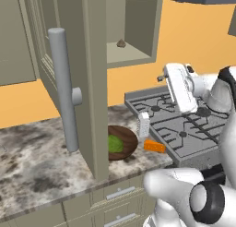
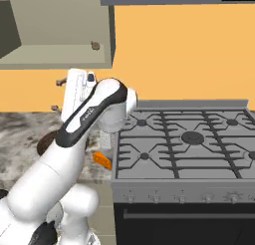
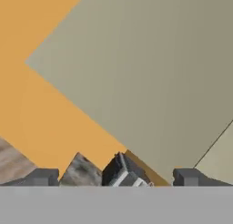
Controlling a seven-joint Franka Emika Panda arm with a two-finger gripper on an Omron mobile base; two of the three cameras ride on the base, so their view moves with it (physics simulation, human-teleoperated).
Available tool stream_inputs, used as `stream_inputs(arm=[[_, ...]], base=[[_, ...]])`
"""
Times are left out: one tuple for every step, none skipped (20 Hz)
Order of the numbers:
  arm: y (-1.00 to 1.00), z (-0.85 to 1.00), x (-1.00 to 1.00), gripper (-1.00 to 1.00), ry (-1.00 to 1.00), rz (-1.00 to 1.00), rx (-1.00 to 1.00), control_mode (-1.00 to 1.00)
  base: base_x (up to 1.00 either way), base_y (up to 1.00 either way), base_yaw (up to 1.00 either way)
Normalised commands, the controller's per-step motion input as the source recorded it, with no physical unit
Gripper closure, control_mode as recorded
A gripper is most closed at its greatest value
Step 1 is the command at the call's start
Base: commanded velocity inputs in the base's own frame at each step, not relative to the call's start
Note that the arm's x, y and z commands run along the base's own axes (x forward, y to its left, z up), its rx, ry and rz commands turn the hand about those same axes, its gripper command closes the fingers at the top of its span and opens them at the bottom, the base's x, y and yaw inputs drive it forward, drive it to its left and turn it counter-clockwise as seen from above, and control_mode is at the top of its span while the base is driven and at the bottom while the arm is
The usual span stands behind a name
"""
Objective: Pick the cheese from the fridge and the cheese grater from the cabinet and place them next to the salad bowl.
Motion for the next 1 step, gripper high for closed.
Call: stream_inputs(arm=[[0.00, 0.69, -1.00, -1.00, -0.12, 0.00, 0.03, -1.00]], base=[[0.00, 0.00, 0.00]])
